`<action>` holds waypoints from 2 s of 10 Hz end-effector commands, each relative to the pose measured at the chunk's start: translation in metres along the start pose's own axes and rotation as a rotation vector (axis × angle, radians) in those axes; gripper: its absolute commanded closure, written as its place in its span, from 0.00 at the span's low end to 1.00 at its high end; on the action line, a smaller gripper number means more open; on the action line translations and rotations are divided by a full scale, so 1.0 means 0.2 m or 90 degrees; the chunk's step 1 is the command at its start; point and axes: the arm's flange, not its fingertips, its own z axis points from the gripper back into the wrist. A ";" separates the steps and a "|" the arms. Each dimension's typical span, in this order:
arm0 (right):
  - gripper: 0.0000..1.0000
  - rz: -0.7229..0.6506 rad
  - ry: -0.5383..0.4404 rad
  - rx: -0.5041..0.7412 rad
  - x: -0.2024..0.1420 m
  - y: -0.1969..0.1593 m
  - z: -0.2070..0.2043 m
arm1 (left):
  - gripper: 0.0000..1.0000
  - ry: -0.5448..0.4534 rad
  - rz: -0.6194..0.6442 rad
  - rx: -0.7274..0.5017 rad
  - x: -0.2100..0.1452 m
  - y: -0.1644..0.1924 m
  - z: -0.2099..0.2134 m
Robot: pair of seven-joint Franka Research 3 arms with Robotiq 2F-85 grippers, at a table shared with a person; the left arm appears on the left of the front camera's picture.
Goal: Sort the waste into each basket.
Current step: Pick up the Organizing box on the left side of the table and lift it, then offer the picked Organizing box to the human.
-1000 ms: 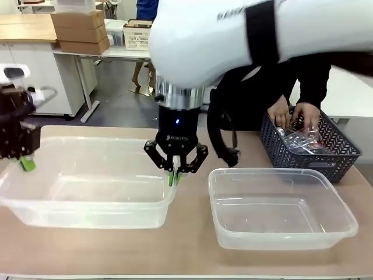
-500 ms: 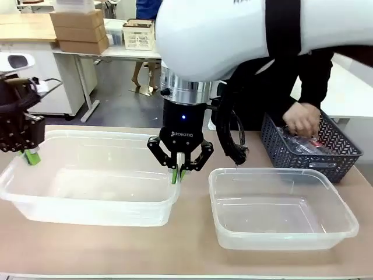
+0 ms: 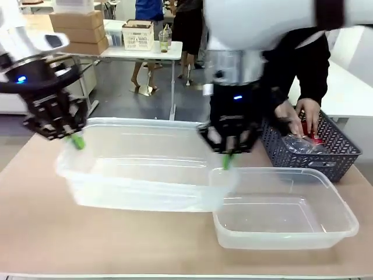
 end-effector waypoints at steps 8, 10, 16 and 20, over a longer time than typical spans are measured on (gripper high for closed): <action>0.94 0.019 -0.059 0.235 -0.22 -0.73 -0.13 | 0.93 -0.052 -0.082 0.107 0.13 -0.51 -0.28; 0.94 0.001 -0.065 0.252 -0.14 -0.73 -0.07 | 0.93 -0.074 -0.084 0.088 0.08 -0.44 -0.25; 0.94 -0.021 -0.063 0.224 -0.18 -0.72 -0.11 | 0.93 -0.028 -0.093 0.103 0.10 -0.54 -0.31; 0.94 -0.021 -0.063 0.224 -0.18 -0.72 -0.11 | 0.93 -0.028 -0.093 0.103 0.10 -0.54 -0.31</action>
